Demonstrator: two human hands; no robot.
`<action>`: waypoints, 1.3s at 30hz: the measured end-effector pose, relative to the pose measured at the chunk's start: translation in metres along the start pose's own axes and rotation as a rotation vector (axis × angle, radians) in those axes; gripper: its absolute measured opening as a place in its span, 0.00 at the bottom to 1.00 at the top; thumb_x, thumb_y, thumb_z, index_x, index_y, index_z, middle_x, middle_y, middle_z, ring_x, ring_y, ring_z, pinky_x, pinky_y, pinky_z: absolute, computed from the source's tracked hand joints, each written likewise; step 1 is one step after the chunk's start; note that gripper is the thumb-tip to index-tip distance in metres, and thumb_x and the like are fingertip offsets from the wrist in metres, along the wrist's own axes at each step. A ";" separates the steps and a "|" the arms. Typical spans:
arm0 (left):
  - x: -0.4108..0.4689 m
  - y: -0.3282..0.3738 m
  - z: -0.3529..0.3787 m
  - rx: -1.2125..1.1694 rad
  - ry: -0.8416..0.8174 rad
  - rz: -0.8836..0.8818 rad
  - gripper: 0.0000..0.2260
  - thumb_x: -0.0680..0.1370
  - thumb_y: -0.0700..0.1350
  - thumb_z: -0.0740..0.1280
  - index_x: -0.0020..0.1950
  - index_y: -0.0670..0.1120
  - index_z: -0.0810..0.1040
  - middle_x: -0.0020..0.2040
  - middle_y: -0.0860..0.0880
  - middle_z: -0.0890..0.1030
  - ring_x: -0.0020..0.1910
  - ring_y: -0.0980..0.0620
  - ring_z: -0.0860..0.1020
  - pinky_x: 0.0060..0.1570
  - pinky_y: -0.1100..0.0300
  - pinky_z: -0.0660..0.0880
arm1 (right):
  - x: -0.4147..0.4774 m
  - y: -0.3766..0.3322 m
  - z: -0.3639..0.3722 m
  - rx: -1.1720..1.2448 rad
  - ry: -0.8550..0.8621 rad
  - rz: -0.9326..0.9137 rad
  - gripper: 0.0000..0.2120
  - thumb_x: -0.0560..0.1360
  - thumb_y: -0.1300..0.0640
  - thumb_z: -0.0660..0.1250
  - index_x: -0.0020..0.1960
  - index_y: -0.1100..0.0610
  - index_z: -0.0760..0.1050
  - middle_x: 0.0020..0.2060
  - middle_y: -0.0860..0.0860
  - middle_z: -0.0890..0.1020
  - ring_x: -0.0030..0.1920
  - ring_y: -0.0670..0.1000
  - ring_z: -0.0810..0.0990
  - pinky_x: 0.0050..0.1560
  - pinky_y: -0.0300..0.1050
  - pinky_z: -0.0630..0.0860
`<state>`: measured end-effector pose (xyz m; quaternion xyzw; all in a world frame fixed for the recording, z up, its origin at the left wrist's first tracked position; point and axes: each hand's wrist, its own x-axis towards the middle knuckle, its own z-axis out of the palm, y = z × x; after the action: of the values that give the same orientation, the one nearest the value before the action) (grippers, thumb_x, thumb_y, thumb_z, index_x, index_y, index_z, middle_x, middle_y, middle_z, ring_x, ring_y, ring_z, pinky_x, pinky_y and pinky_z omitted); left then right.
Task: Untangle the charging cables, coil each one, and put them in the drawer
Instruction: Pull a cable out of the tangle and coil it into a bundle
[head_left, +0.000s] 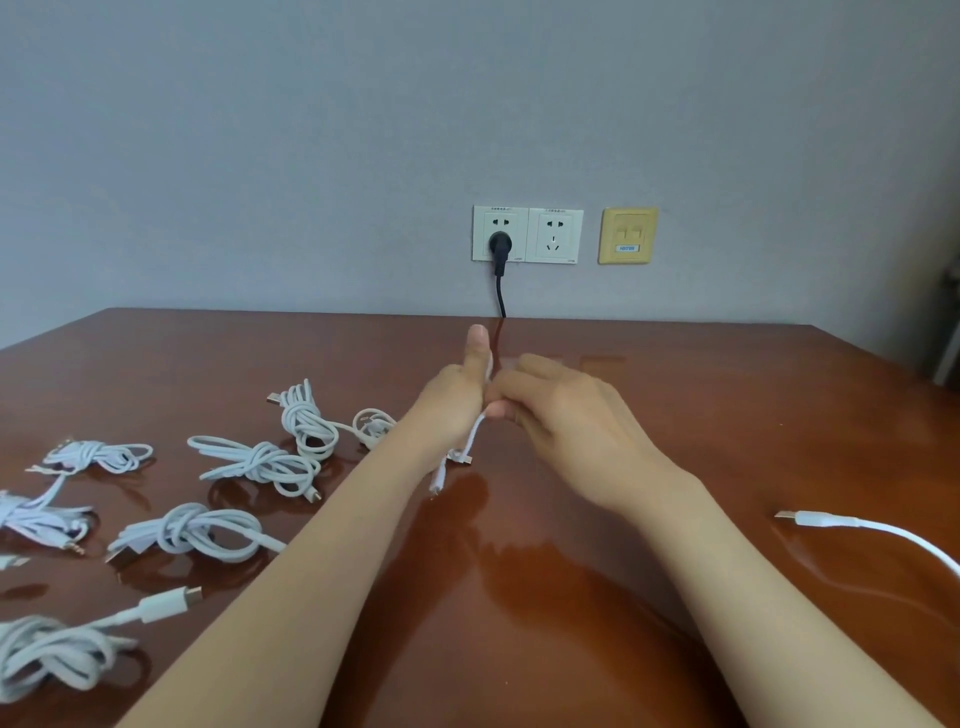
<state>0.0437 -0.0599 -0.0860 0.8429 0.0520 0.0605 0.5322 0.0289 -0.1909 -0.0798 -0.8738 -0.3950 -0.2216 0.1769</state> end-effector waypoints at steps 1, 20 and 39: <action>-0.002 0.001 0.001 -0.138 -0.115 -0.066 0.31 0.76 0.68 0.40 0.30 0.46 0.65 0.26 0.45 0.65 0.22 0.48 0.65 0.25 0.63 0.58 | 0.000 0.001 0.001 0.008 0.032 0.003 0.10 0.79 0.51 0.57 0.50 0.53 0.76 0.42 0.49 0.75 0.40 0.54 0.73 0.36 0.45 0.65; -0.010 -0.005 0.010 0.010 -0.585 -0.015 0.15 0.81 0.54 0.55 0.43 0.45 0.69 0.24 0.55 0.62 0.21 0.59 0.59 0.23 0.69 0.60 | 0.002 0.038 -0.005 0.717 -0.079 0.383 0.06 0.76 0.60 0.66 0.40 0.58 0.73 0.30 0.50 0.78 0.25 0.38 0.71 0.31 0.28 0.66; -0.009 -0.001 0.019 0.021 -0.579 -0.044 0.16 0.81 0.54 0.54 0.38 0.45 0.66 0.20 0.54 0.63 0.17 0.57 0.58 0.19 0.68 0.56 | 0.003 0.042 0.004 0.296 0.183 0.408 0.09 0.72 0.54 0.68 0.38 0.47 0.69 0.22 0.44 0.73 0.28 0.44 0.71 0.33 0.41 0.67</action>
<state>0.0375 -0.0776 -0.0959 0.8292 -0.0832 -0.1945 0.5173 0.0638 -0.2134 -0.0876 -0.8763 -0.2213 -0.1994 0.3787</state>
